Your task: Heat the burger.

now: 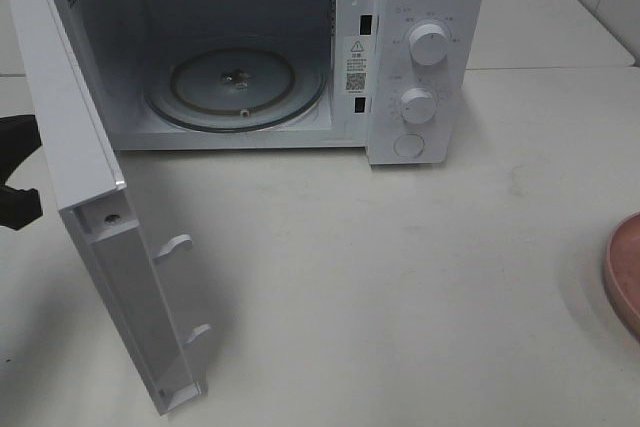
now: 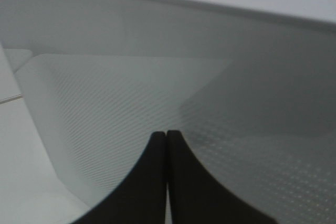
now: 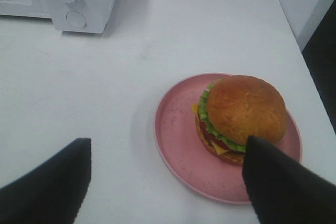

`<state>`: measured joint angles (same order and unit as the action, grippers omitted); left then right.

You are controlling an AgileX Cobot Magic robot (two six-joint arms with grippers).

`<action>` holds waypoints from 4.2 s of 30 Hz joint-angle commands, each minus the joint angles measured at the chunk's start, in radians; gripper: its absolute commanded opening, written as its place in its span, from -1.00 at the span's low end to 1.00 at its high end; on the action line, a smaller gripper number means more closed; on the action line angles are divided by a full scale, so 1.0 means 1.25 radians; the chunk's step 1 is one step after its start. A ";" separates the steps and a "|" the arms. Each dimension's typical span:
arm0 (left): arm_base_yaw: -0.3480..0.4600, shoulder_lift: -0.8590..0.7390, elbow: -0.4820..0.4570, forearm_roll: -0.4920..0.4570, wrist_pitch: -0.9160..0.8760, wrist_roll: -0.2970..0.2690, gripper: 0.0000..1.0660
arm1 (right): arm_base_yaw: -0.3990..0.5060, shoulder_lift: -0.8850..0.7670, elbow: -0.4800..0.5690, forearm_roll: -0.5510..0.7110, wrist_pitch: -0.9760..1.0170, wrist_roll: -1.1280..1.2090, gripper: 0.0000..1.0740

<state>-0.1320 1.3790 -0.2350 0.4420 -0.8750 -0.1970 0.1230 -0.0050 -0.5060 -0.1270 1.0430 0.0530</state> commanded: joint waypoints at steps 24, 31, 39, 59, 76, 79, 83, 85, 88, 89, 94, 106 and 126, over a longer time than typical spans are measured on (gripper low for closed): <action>-0.348 0.232 -0.165 -0.528 -0.013 0.193 -1.00 | -0.005 -0.022 0.001 0.001 -0.006 0.002 0.42; -0.411 0.287 -0.254 -0.635 -0.004 0.244 -1.00 | -0.005 -0.022 0.001 0.001 -0.006 0.002 0.42; -0.438 0.346 -0.378 -0.697 0.046 0.303 -1.00 | -0.005 -0.022 0.001 0.001 -0.006 0.002 0.42; -0.438 0.455 -0.661 -0.894 0.161 0.500 -1.00 | -0.005 -0.022 0.001 0.001 -0.006 0.002 0.42; -0.504 0.412 -0.648 -0.975 0.307 0.598 -1.00 | -0.005 -0.022 0.001 0.001 -0.006 0.001 0.42; -0.519 0.386 -0.624 -0.976 0.379 0.598 -1.00 | -0.005 -0.022 0.001 0.001 -0.006 0.001 0.42; -0.522 0.361 -0.608 -0.975 0.470 0.598 -0.76 | -0.005 -0.022 0.001 0.001 -0.006 0.001 0.42; -0.522 0.346 -0.606 -0.975 0.542 0.598 -0.55 | -0.005 -0.022 0.001 0.001 -0.006 0.001 0.42; -0.522 0.332 -0.606 -0.974 0.626 0.598 0.75 | -0.005 -0.022 0.001 0.001 -0.006 0.001 0.42; -0.522 0.322 -0.606 -0.972 0.675 0.597 0.88 | -0.005 -0.022 0.001 0.001 -0.006 0.001 0.42; -0.522 0.301 -0.606 -0.943 0.781 0.597 0.84 | -0.005 -0.022 0.001 0.001 -0.006 0.001 0.42; -0.432 0.197 -0.606 -0.812 1.206 0.546 0.84 | -0.005 -0.022 0.001 0.001 -0.006 0.002 0.42; -0.006 -0.071 -0.606 -0.626 1.578 0.350 0.84 | -0.005 -0.022 0.001 0.001 -0.006 0.002 0.42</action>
<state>-0.1460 1.2960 -0.9970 -0.3510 1.0790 0.2610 0.1230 -0.0050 -0.5060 -0.1270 1.0430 0.0530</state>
